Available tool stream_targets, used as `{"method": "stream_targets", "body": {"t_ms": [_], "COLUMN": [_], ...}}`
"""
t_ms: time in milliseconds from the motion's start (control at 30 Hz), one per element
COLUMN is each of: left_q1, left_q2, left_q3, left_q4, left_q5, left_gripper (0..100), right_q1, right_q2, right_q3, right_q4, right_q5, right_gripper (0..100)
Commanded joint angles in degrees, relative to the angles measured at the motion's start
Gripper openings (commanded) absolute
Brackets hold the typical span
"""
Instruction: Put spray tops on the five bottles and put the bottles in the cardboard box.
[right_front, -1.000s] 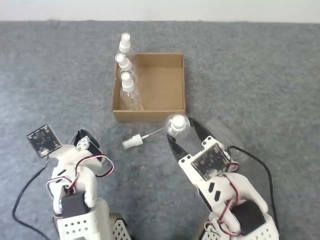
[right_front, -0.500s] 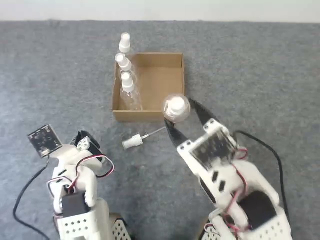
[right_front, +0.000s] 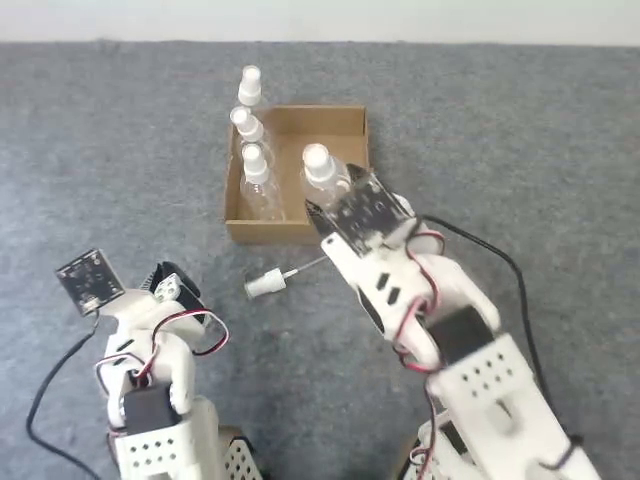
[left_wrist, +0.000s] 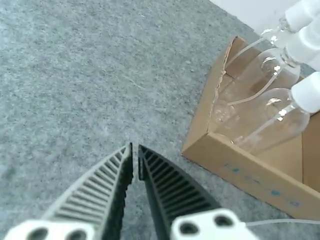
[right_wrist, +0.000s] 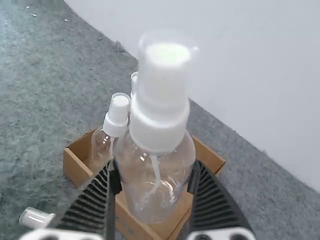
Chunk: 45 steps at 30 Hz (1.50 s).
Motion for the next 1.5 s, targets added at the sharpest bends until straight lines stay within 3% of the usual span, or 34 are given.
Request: {"method": "stream_targets", "body": {"t_ms": [0, 433, 733, 1467], "left_q1": [0.2, 0.1, -0.2, -0.1], "left_q2": [-1.1, -1.1, -1.1, -1.1], "left_q3": [-0.6, -0.6, -0.6, -0.6], "left_q4": [-1.6, -1.6, -1.6, -1.6], "left_q5": [0.2, 0.2, 0.2, 0.2], "left_gripper": [2, 2, 2, 2], "right_q1": [1.9, 4.0, 6.3, 10.6], "right_q2": [5.8, 17.6, 28.4, 61.9], "right_q3": [-4.0, -4.7, -13.6, -39.6], "right_q4": [-7.2, -20.5, -21.0, -21.3], "right_q5": [0.3, 0.3, -5.5, -5.9], "right_gripper": [0.6, 0.6, 0.6, 0.6]}}
